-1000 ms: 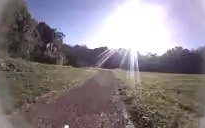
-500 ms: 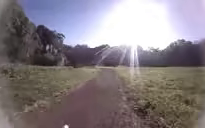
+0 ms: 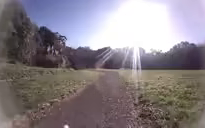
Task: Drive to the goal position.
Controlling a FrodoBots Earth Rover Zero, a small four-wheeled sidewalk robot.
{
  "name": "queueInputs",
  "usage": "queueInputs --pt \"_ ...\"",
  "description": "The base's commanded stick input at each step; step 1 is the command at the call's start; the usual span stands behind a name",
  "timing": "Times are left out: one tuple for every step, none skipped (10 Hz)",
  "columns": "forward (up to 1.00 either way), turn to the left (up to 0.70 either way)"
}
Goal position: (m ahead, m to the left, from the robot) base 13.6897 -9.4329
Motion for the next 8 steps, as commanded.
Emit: queueInputs --pt "1.00 0.00" --pt "1.00 0.00" --pt "1.00 0.00" --pt "1.00 0.00" --pt "1.00 0.00" --pt "1.00 0.00" --pt "1.00 0.00" --pt "1.00 -0.14"
